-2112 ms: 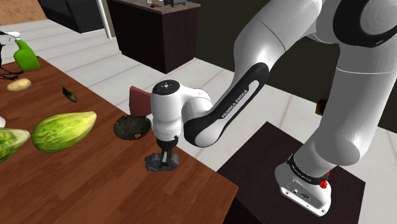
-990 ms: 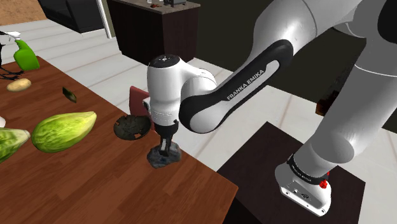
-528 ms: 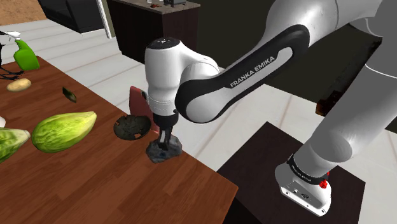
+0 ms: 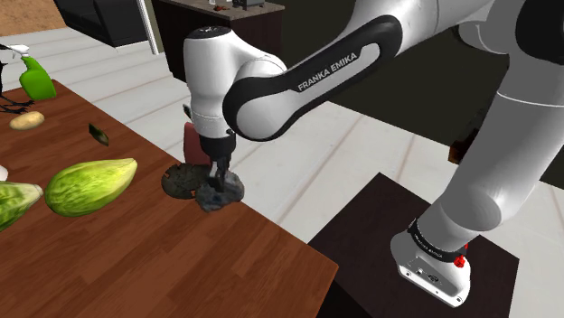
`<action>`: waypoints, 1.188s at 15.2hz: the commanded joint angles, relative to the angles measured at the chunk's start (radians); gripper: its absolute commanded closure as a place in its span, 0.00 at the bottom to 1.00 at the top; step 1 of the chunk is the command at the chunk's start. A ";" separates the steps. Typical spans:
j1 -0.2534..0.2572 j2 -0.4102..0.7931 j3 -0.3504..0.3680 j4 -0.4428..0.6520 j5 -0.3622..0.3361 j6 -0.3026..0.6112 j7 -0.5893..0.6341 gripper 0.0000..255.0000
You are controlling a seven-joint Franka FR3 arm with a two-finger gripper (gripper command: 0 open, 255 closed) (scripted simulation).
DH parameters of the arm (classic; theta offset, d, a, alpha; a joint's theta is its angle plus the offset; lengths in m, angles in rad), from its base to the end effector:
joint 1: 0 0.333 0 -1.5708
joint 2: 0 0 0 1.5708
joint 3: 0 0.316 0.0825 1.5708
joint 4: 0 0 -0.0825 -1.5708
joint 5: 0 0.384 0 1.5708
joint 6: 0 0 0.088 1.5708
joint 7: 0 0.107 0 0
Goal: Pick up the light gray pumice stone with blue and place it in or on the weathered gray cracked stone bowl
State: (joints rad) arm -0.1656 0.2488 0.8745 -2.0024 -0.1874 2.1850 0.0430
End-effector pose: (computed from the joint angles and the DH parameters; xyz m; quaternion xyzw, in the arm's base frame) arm 0.4618 0.3633 0.3786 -0.9295 -0.3682 -0.0080 0.0222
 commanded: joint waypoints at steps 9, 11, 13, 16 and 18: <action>0.137 0.353 -0.145 0.508 -0.193 -0.218 -0.046 1.00; 0.177 0.428 -0.170 0.643 -0.217 -0.277 -0.070 1.00; 0.240 0.538 -0.204 0.853 -0.245 -0.366 -0.110 1.00; 0.235 0.546 -0.209 0.823 -0.250 -0.332 -0.106 1.00; 0.232 0.552 -0.212 0.806 -0.254 -0.310 -0.103 1.00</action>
State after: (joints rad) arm 0.0677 0.7974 0.6645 -1.1895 -0.4389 1.8638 -0.0607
